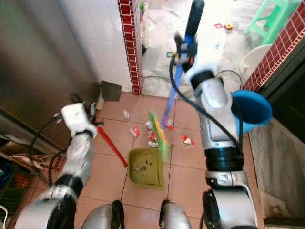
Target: Sweep floor
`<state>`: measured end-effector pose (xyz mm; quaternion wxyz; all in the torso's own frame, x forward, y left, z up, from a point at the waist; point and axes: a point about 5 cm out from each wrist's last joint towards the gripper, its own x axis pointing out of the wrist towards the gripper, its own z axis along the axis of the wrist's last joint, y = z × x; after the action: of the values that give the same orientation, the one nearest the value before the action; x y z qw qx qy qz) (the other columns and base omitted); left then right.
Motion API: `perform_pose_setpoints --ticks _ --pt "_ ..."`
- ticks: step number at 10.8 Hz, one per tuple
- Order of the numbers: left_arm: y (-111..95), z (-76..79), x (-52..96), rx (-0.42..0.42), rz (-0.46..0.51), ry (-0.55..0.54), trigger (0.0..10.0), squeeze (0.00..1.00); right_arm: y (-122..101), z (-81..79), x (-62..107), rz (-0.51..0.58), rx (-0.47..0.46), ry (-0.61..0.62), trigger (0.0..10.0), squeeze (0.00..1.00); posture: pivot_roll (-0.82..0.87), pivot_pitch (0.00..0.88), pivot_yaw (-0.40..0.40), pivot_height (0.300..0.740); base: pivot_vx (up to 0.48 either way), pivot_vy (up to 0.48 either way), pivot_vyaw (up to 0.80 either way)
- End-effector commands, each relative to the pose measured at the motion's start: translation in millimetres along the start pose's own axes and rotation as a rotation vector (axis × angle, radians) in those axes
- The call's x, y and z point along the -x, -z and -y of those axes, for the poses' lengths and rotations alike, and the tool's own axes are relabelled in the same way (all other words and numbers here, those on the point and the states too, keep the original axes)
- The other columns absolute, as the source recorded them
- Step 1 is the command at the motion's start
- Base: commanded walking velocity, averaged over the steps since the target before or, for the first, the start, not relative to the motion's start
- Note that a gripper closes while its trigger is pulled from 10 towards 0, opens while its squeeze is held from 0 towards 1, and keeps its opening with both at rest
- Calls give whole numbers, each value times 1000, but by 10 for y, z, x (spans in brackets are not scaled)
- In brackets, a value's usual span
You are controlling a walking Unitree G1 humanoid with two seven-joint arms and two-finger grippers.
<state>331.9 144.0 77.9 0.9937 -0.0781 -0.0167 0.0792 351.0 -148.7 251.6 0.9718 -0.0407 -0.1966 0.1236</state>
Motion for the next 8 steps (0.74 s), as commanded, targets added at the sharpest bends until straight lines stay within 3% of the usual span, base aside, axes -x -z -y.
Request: perform_pose_setpoints --ticks 1,3,4,6,8 --pt "15 -34 24 2 -18 5 10000 0 -51 21 10 39 35 9 10000 0 -96 126 56 740 0 0 0" --pt "-167 -61 110 -79 71 51 10000 0 62 14 46 19 77 19 10000 0 -68 117 62 740 0 0 0" --pt "-286 -106 166 -81 103 58 10000 0 125 -10 69 13 95 15 10000 0 -53 111 64 740 0 0 0" --pt "-388 -170 268 -53 114 55 10000 0 275 -63 155 -27 86 17 10000 0 -38 108 66 740 0 0 0" --pt "-435 -189 411 17 47 76 10000 0 458 -105 290 -89 124 67 10000 0 -33 101 65 740 0 0 0"
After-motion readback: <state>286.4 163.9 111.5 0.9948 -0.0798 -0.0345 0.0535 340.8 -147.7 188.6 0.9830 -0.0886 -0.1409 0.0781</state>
